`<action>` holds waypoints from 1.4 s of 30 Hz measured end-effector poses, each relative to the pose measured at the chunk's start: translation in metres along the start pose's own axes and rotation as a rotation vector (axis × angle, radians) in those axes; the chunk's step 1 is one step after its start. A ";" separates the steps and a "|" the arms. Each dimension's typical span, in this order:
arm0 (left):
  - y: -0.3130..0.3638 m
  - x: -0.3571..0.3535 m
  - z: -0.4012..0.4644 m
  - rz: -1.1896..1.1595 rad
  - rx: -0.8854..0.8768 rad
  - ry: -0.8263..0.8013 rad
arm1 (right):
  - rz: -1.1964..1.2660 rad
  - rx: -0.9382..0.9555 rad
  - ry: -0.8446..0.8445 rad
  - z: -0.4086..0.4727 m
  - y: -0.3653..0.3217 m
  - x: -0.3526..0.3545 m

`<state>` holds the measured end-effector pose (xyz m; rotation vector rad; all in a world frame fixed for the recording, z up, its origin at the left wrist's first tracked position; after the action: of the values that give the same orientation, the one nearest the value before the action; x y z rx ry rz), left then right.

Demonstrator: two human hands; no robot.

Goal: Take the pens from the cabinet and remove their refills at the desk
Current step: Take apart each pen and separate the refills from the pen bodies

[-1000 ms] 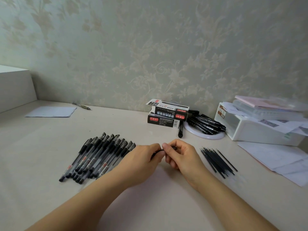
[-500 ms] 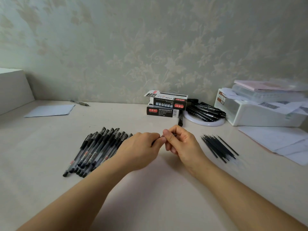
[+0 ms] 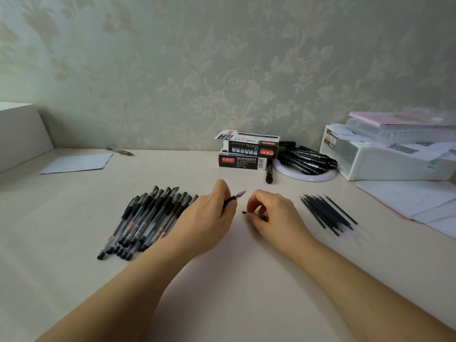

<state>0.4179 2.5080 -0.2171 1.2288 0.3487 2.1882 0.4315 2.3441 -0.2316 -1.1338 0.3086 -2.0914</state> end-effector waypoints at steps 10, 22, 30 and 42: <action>0.002 0.001 0.001 -0.045 -0.149 0.016 | 0.218 -0.117 0.094 0.003 -0.005 0.007; 0.003 0.005 0.003 -0.159 -0.087 -0.091 | 0.583 -0.262 -0.013 0.005 -0.005 0.008; 0.004 0.009 0.003 -0.172 -0.116 -0.062 | 0.656 -0.303 -0.006 0.006 -0.002 0.012; 0.000 0.003 0.002 -0.137 -0.107 -0.049 | 0.620 -0.365 0.014 0.006 0.000 0.013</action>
<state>0.4181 2.5093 -0.2142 1.1631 0.2841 2.0299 0.4321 2.3359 -0.2196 -1.0498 0.9485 -1.5240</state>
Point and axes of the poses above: each hand's wrist, its own z-axis towards the middle knuckle, its own x-axis out of the back of the hand, y = z × x, the point moved 2 cm from there along z, towards the middle knuckle, and after that the axes turned 12 degrees about y, right-handed, at the moved point
